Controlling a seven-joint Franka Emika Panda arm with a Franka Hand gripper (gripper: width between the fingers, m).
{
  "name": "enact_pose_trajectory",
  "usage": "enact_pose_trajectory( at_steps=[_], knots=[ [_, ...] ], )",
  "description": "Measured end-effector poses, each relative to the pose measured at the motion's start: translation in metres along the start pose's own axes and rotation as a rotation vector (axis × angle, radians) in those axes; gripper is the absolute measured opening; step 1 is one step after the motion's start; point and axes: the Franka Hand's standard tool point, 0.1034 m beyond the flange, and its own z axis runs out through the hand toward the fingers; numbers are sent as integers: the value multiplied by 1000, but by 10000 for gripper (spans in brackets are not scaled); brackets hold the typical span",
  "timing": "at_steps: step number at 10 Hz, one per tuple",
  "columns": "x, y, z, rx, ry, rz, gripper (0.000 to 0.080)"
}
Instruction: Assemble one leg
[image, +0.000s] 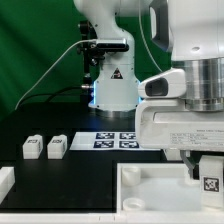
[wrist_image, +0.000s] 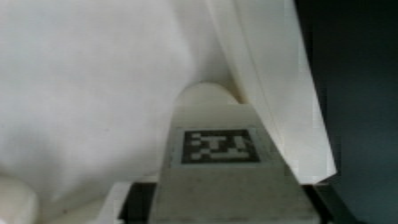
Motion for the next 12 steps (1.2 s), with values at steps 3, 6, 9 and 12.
enact_pose_trajectory(
  at_steps=[3, 6, 9, 12],
  knots=[
    [2, 3, -2, 17, -26, 464, 290],
    [-1, -1, 4, 58, -116, 1128, 291],
    [-1, -2, 4, 56, -128, 1274, 292],
    [-3, -2, 2, 63, -123, 1072, 582]
  ],
)
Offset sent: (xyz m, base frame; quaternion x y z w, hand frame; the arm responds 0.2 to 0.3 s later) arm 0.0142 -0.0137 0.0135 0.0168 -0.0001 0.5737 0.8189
